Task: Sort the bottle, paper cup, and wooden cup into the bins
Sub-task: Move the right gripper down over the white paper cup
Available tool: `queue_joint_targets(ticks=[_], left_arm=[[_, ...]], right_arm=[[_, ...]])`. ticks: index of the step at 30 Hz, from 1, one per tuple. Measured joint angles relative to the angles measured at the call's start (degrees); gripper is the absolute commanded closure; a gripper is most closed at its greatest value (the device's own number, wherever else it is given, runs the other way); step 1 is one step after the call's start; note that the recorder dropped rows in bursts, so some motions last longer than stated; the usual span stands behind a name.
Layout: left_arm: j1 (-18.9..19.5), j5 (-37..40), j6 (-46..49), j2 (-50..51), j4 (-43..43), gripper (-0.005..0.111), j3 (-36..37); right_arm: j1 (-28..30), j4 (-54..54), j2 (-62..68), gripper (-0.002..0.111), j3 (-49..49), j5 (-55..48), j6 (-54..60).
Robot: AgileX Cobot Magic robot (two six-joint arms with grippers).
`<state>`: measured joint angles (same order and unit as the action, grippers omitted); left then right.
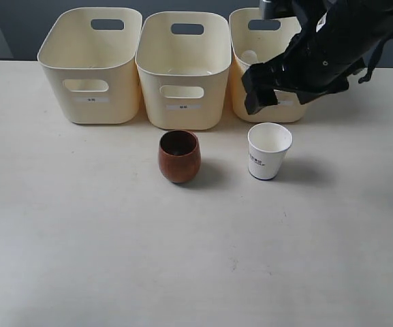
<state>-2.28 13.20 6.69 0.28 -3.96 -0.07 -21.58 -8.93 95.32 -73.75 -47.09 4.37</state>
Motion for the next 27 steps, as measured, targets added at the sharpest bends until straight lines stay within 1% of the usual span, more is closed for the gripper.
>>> queue_joint_targets(ticks=[9, 27], left_arm=[[0.0, 0.0, 0.0, 0.0, 0.0, 0.107, 0.0], [0.0, 0.0, 0.0, 0.0, 0.0, 0.107, 0.0]], right_arm=[[0.0, 0.2, 5.5, 0.026, 0.0, -2.2, -0.2], [0.0, 3.9, 9.3, 0.026, 0.0, -2.3, -0.4]])
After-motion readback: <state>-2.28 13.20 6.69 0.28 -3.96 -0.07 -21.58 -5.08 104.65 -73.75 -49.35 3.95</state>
